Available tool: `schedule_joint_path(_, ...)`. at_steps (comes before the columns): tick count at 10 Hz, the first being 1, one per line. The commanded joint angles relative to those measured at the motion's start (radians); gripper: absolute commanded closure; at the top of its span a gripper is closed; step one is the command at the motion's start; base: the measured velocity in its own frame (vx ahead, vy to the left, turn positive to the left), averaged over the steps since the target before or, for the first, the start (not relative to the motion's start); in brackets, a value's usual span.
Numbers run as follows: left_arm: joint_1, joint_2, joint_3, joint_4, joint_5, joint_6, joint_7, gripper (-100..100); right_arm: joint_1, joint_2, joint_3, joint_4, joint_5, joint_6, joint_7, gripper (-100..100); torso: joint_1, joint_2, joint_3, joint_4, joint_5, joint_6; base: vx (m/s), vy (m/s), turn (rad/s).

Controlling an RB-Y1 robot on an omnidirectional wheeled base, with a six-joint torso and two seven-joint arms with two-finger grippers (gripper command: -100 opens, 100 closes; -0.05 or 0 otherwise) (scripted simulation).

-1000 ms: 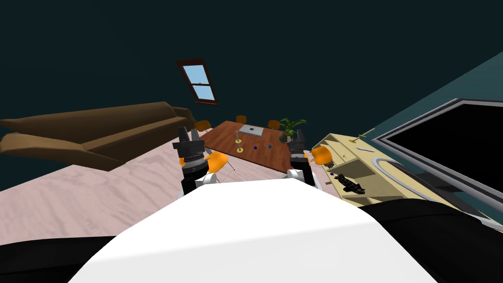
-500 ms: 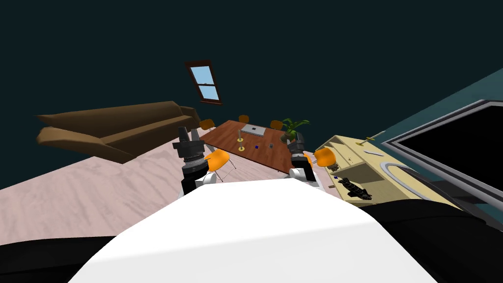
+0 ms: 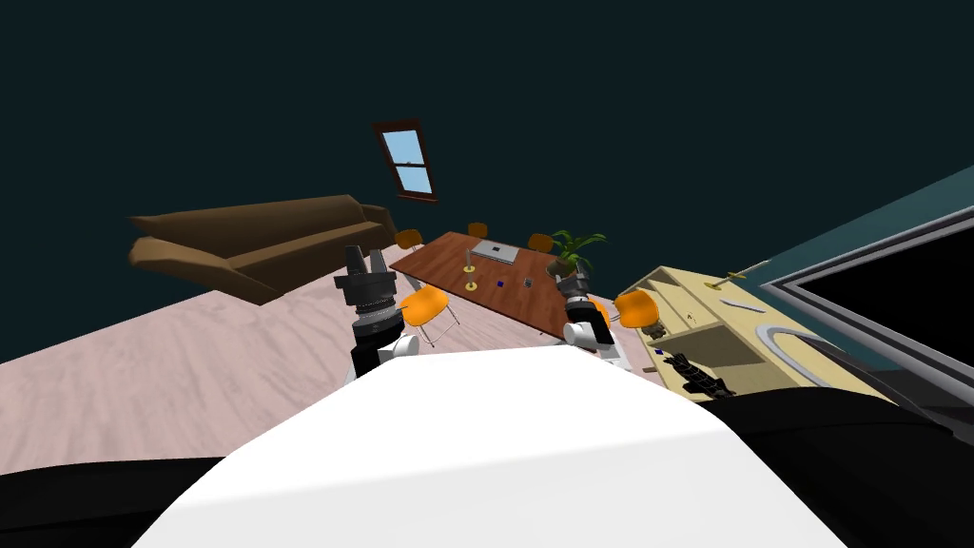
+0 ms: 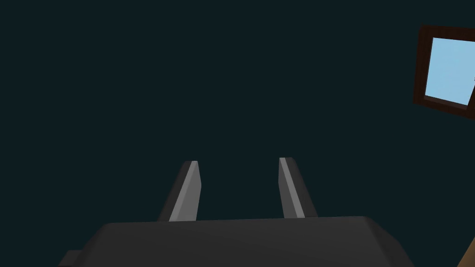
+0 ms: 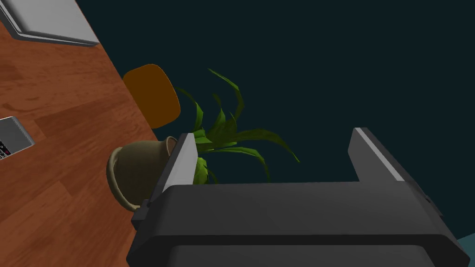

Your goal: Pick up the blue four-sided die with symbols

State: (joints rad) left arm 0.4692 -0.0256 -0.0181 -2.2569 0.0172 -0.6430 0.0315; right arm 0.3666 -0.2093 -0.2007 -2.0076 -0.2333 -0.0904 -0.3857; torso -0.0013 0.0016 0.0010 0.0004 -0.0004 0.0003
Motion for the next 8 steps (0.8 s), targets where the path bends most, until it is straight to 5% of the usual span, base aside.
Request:
schedule_joint_path(1,0.000,0.000,0.000,0.000,0.000,0.000,0.000,0,-0.006,-0.013,-0.021,0.037,-0.036,0.043,-0.050,-100,0.000,0.000,0.000,0.000,0.000,0.000,-0.033,-0.007,0.109)
schedule_joint_path(4,0.000,0.000,0.000,0.000,0.000,0.000,0.000,0,-0.020,-0.019,-0.040,0.068,-0.065,0.085,-0.100,-100,0.001,-0.001,0.000,0.000,0.000,0.000,-0.022,-0.001,0.086)
schedule_joint_path(8,0.000,0.000,0.000,0.000,0.000,0.000,0.000,0,-0.064,-0.033,-0.097,0.161,-0.154,0.206,-0.217,-100,0.001,-0.001,-0.001,0.000,0.000,0.000,-0.017,-0.002,0.141)
